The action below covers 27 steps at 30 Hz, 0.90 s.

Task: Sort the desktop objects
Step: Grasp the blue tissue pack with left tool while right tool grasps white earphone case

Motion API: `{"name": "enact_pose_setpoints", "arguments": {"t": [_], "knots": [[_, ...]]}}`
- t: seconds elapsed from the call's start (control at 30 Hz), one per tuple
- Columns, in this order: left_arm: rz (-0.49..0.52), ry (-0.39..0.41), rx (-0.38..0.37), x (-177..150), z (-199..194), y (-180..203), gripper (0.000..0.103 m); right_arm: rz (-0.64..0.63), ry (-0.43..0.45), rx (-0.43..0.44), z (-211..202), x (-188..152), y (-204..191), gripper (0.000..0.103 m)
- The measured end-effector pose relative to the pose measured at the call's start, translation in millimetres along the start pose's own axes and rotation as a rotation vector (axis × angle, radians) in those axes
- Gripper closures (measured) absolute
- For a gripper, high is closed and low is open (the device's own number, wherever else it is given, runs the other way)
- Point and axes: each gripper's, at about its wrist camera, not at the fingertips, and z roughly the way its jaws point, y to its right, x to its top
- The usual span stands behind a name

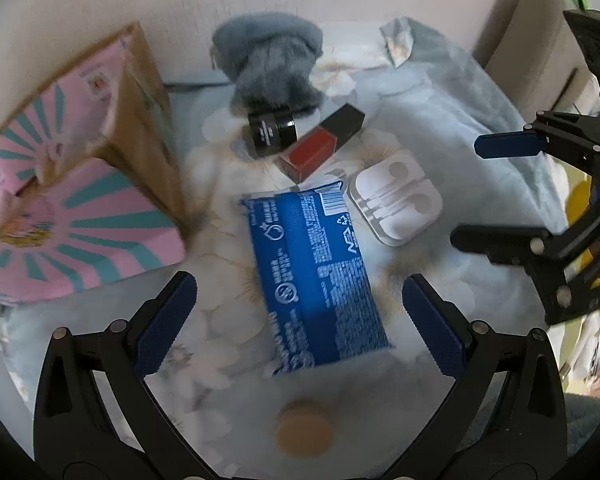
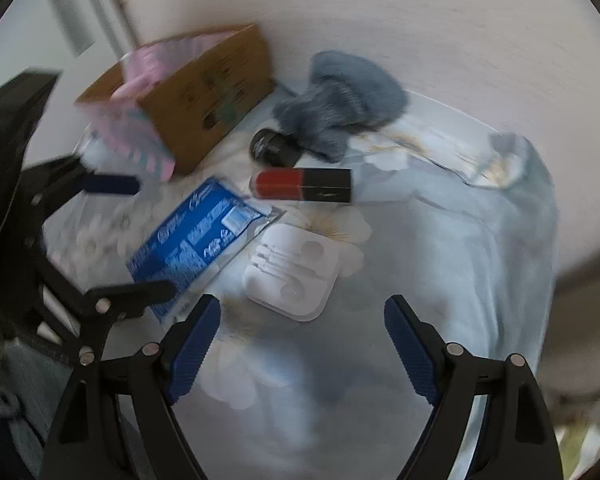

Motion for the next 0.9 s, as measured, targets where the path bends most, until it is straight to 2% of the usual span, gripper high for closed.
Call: {"name": "enact_pose_setpoints", "arguments": {"t": [0.27,0.47,0.57,0.7,0.77,0.8,0.83,0.9], "knots": [[-0.020,-0.055,0.035,4.3,28.0,4.8,0.001,-0.329,-0.035,0.065,30.3,13.9,9.3,0.022],[-0.046,-0.082,0.035,11.3,36.2,0.3,0.004,-0.404,-0.067,0.163,46.5,23.9,8.2,0.022],[-0.069,-0.101,0.020,15.4,39.4,-5.1,0.011,-0.474,-0.102,0.201,53.0,26.3,2.3,0.022],[-0.058,-0.092,0.032,17.2,38.6,-6.7,0.020,-0.577,-0.105,0.169,60.1,26.0,-5.2,0.022],[-0.051,-0.086,0.026,18.8,36.8,-6.4,0.026,-0.615,-0.092,0.178,61.2,25.4,-7.3,0.022],[-0.047,-0.082,0.024,19.8,35.5,-5.9,0.033,-0.624,-0.090,0.184,61.5,25.4,-7.6,0.023],[-0.042,-0.080,0.022,21.0,34.3,-5.3,0.039,-0.628,-0.089,0.191,61.5,25.7,-7.3,0.027],[-0.042,-0.088,0.024,23.3,33.5,-5.8,0.040,-0.627,-0.072,0.191,59.3,27.9,-5.4,0.037]]}}
